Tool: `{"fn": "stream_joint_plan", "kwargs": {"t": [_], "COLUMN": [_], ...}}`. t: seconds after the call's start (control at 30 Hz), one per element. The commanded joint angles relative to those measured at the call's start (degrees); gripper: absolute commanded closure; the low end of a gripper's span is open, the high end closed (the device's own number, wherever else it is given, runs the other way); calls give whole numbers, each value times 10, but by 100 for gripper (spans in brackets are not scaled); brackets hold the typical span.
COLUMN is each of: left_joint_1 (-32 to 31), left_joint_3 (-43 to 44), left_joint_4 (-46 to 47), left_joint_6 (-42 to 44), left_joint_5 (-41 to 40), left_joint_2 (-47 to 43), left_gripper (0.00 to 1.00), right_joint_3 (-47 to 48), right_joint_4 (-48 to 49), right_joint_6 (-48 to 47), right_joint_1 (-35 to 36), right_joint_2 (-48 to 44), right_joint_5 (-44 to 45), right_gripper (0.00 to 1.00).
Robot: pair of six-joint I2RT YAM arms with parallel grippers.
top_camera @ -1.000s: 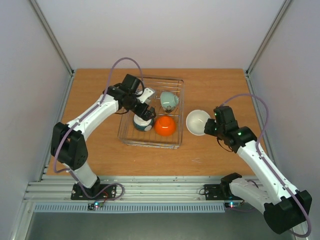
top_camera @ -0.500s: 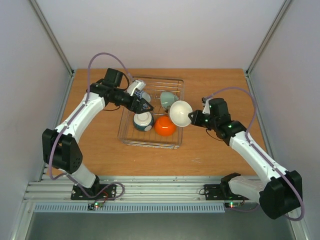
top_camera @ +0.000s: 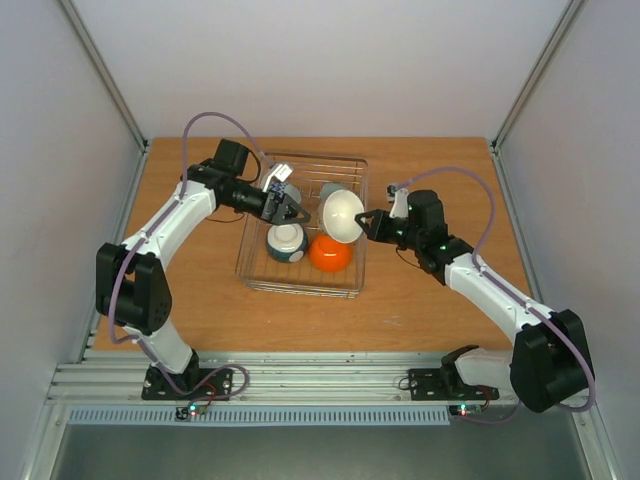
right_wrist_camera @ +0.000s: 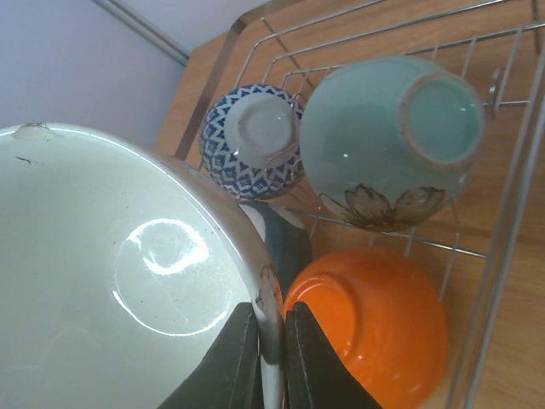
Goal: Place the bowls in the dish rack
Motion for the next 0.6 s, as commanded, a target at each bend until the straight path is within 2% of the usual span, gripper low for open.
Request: {"fn": "stream_joint_plan", "kwargs": {"t": [0.0,0.3,0.57], "left_joint_1": [2,2,1], "left_joint_3": [19,3,6], "left_joint_4": [11,30,9], "left_joint_6": [-16,-26,-18], "left_joint_5": [48,113,54], "left_joint_2": [2,-13,5], "left_gripper": [1,1,1], "right_joint_3": [23,49,53], "right_joint_4": [91,106,104], "right_joint_6": [9,1,-6], "right_joint_1": [29,80,89], "right_joint_2": [24,64,50], "right_joint_5": [-26,-3,5], "right_gripper": [99,99,99]}}
